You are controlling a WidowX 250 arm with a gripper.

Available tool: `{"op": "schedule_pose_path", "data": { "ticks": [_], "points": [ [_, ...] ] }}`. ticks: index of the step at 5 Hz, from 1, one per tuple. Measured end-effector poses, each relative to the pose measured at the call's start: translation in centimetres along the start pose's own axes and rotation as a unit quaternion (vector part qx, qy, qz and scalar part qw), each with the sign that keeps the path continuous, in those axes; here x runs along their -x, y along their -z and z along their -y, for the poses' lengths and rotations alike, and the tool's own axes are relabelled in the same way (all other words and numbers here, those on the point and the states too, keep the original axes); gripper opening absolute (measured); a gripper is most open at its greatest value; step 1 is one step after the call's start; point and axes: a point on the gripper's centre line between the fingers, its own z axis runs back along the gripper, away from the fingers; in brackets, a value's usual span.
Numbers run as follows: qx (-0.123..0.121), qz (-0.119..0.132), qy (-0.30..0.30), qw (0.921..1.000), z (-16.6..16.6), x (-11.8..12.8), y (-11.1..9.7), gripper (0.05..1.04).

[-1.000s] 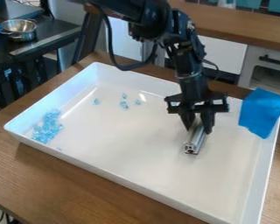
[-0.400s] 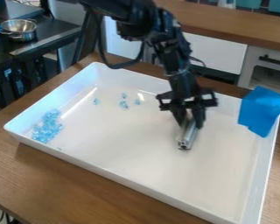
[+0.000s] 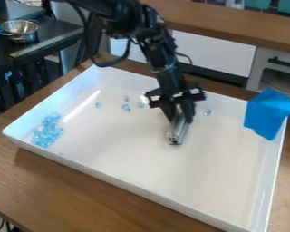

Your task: Sweep into pile

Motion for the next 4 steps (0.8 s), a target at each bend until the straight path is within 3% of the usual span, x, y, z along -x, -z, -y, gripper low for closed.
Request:
{"op": "schedule_pose_path", "data": {
  "ticks": [2, 4],
  "points": [
    [0.005, 0.01, -0.043, 0.999, -4.9, 0.8, -1.8, 0.381],
    [0.002, 0.036, -0.119, 0.9922, -9.2, 0.9, -3.3, 0.381]
  ]
}}
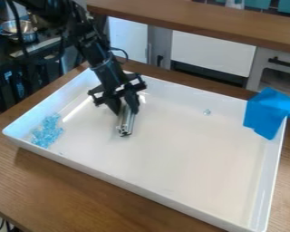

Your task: Sweep into pile

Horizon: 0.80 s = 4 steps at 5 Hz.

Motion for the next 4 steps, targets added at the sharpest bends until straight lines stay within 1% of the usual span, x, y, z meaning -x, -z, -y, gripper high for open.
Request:
{"op": "schedule_pose_path", "data": {
  "ticks": [1, 2, 3, 4],
  "points": [
    [0.008, 0.028, -0.064, 0.9976, -0.3, -1.0, -0.2, 0.381],
    [0.018, 0.066, -0.139, 0.9879, -0.3, -2.4, -0.1, 0.381],
    [0.04, 0.098, -0.212, 0.9716, 0.2, -3.5, 0.1, 0.381],
    [0.06, 0.124, -0.271, 0.9528, -0.1, -3.1, 0.4, 0.381]
  ]
}}
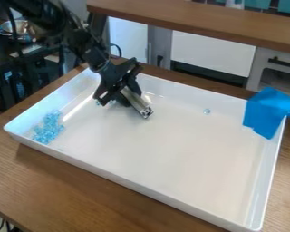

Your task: Sweep into pile

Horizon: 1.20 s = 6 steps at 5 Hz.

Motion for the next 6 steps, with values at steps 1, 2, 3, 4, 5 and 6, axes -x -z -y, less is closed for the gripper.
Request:
{"op": "schedule_pose_path", "data": {
  "ticks": [1, 2, 3, 4, 5, 6],
  "points": [
    [0.007, 0.006, -0.055, 0.9984, -1.7, 0.8, -1.1, 0.381],
    [0.005, 0.005, -0.08, 0.9967, -4.2, 1.6, -2.8, 0.381],
    [0.007, 0.006, -0.089, 0.996, -6.9, 2.0, -4.9, 0.381],
    [0.013, -0.001, -0.103, 0.9946, -9.7, 2.0, -7.5, 0.381],
    [0.032, -0.011, -0.084, 0.9959, -10.7, 2.7, -9.4, 0.381],
    [0.064, -0.031, -0.033, 0.9969, -8.9, 3.7, -9.7, 0.381]
  ]
}}
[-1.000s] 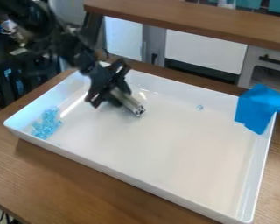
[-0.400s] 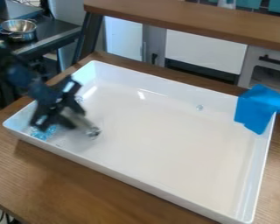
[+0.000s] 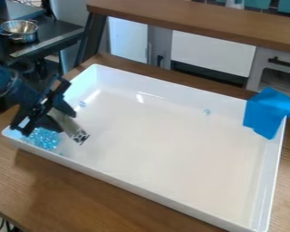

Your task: Sweep into pile

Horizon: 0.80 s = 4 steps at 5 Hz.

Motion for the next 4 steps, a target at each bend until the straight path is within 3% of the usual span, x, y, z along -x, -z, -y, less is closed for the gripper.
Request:
{"op": "schedule_pose_path", "data": {
  "ticks": [1, 2, 3, 4],
  "points": [
    [0.033, -0.034, 0.099, 0.994, 5.1, 1.6, 1.0, 0.381],
    [0.035, -0.102, 0.172, 0.9793, 9.5, 4.3, 4.0, 0.381],
    [0.038, -0.157, 0.231, 0.9594, 12.1, 6.3, 6.6, 0.381],
    [0.023, -0.172, 0.258, 0.9506, 13.7, 8.1, 9.5, 0.381]
  ]
}}
